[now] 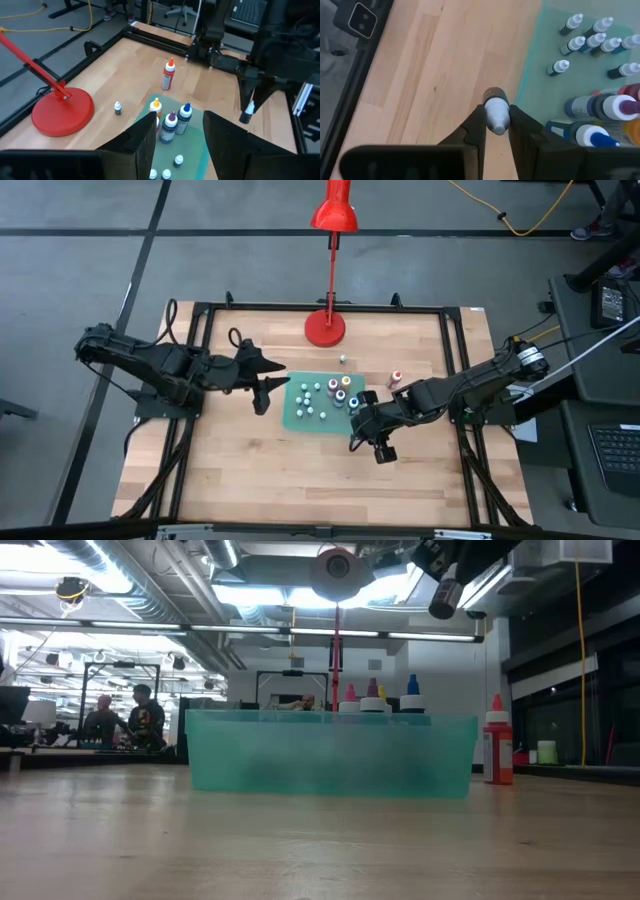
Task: Pick & Place food coloring
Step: Put the small brown food coloring bottle into the green bin
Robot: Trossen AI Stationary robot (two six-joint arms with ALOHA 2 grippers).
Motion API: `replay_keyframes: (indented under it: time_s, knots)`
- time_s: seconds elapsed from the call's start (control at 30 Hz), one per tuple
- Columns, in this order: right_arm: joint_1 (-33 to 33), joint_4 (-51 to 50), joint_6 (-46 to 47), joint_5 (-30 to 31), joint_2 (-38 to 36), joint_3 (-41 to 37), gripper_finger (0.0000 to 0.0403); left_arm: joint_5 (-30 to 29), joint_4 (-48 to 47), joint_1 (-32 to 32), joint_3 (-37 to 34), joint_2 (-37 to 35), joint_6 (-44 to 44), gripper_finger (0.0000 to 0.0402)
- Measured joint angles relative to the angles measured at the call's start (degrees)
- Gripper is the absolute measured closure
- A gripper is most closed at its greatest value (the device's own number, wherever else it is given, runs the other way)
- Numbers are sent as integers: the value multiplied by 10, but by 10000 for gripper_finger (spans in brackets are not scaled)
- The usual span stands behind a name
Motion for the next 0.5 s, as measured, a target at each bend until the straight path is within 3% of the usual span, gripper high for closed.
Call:
replay_keyframes:
  time_s: [0.37,0.5]
  knots:
    - [3,54,1,0,0,0,335,-116,-5,-75,-5,0,-26,245]
    - [2,87,27,0,8,2,335,-121,-4,-87,-5,0,-26,245]
